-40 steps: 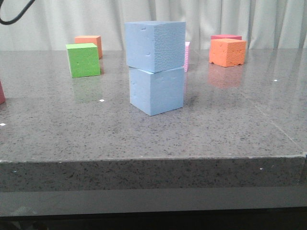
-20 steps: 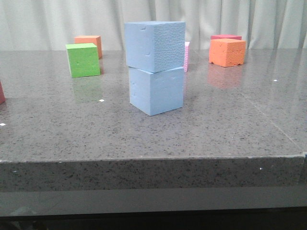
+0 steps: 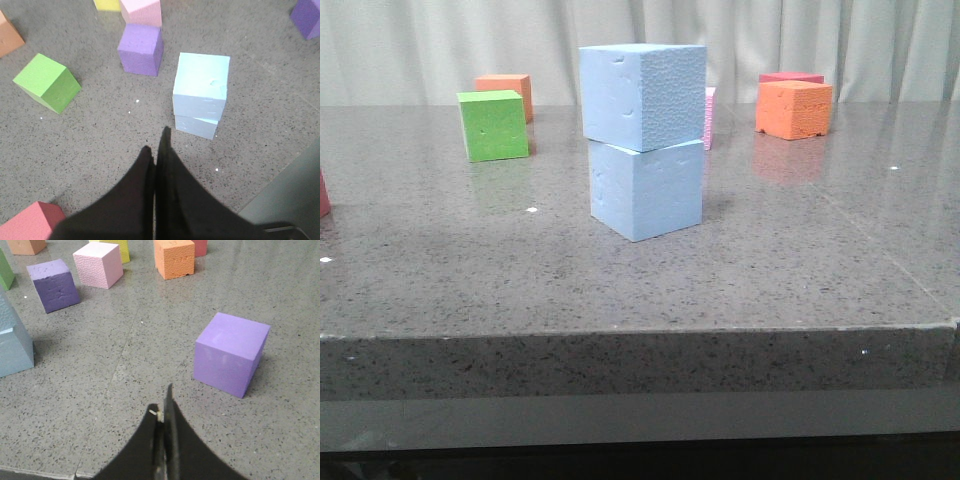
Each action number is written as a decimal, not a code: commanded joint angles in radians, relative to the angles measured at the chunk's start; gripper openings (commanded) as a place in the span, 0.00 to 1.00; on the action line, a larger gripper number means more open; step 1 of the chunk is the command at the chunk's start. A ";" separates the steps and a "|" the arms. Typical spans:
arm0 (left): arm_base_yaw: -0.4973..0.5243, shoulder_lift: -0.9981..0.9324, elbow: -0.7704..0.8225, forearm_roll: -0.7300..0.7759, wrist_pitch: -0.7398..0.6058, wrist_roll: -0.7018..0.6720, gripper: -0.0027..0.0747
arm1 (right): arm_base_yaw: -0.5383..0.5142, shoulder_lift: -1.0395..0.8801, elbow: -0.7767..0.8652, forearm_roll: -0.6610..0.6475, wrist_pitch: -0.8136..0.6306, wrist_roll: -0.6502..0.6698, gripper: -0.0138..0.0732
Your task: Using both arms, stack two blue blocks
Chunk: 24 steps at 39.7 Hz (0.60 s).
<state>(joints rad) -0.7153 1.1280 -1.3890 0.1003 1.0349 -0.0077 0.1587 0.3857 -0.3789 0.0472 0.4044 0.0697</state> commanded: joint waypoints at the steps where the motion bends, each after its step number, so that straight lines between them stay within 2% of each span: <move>1: -0.008 -0.140 0.107 -0.001 -0.176 -0.013 0.01 | -0.006 0.003 -0.025 -0.011 -0.083 -0.003 0.12; 9: -0.008 -0.391 0.354 -0.019 -0.319 -0.015 0.01 | -0.006 0.003 -0.025 -0.011 -0.083 -0.003 0.12; 15: -0.008 -0.573 0.511 -0.093 -0.532 -0.015 0.01 | -0.006 0.003 -0.025 -0.011 -0.083 -0.003 0.12; 19: -0.008 -0.666 0.569 -0.115 -0.652 -0.015 0.01 | -0.006 0.003 -0.025 -0.011 -0.083 -0.003 0.12; 24: -0.008 -0.727 0.581 -0.110 -0.673 -0.015 0.01 | -0.006 0.003 -0.025 -0.011 -0.083 -0.003 0.12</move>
<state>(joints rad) -0.7153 0.4237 -0.7890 0.0000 0.4750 -0.0151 0.1587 0.3857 -0.3789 0.0472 0.4044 0.0697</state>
